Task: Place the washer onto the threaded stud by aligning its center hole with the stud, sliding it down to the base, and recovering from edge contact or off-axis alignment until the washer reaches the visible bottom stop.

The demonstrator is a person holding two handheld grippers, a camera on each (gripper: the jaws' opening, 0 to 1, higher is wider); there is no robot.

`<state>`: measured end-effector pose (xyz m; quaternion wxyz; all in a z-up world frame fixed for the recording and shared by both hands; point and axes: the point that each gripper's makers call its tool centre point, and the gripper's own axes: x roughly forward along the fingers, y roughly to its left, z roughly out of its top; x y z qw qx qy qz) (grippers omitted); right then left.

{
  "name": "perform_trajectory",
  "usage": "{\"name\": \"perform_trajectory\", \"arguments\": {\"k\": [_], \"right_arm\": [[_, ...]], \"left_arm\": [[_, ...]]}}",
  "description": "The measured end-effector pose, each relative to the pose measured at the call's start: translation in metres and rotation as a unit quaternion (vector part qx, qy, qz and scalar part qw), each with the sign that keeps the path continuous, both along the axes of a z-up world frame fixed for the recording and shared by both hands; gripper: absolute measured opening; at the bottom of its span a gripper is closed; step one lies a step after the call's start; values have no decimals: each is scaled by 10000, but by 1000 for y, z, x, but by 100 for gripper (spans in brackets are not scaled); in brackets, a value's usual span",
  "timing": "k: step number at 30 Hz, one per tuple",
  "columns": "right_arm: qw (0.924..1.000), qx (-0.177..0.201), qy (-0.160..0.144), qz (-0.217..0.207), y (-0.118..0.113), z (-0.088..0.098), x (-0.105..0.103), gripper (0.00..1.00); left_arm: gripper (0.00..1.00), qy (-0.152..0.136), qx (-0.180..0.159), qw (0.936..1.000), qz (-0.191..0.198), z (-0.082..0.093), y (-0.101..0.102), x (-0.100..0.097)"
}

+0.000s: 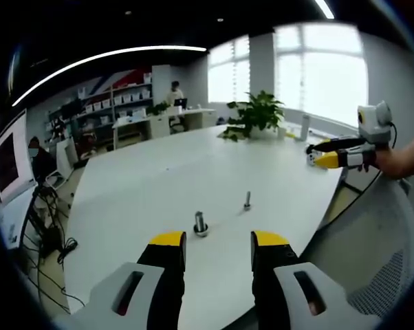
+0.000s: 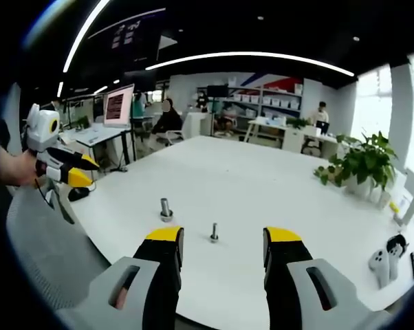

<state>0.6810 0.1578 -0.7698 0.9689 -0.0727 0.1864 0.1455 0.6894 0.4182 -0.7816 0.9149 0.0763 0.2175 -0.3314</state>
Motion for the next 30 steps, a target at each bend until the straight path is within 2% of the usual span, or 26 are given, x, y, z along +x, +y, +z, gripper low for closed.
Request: {"name": "perform_trajectory", "arguments": {"k": [30], "right_arm": [[9999, -74, 91, 42, 2, -3, -1, 49]], "left_arm": [[36, 46, 38, 10000, 38, -3, 2, 0]]}}
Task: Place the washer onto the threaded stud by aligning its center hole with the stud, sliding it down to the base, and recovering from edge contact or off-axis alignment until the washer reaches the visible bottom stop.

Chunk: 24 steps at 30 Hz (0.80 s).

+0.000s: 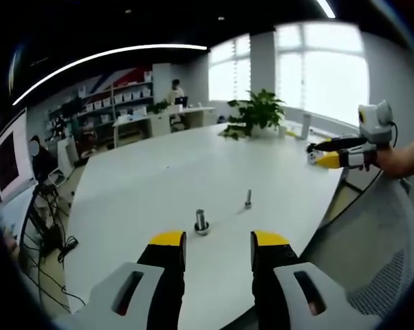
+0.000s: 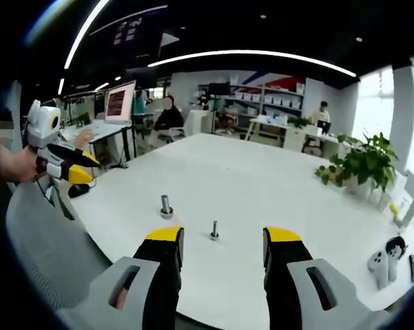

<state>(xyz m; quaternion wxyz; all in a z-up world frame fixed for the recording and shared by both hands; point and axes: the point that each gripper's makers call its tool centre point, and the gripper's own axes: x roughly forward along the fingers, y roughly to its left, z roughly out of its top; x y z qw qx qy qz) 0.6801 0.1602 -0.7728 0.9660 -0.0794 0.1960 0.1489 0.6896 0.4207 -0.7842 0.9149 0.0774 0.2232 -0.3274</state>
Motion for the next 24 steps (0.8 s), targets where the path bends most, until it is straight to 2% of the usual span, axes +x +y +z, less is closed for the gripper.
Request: {"name": "perform_trajectory", "arguments": {"k": [24], "right_arm": [[10000, 5, -30, -61, -2, 0, 0, 49]], "left_arm": [[36, 33, 8, 10000, -33, -2, -2, -1]]}}
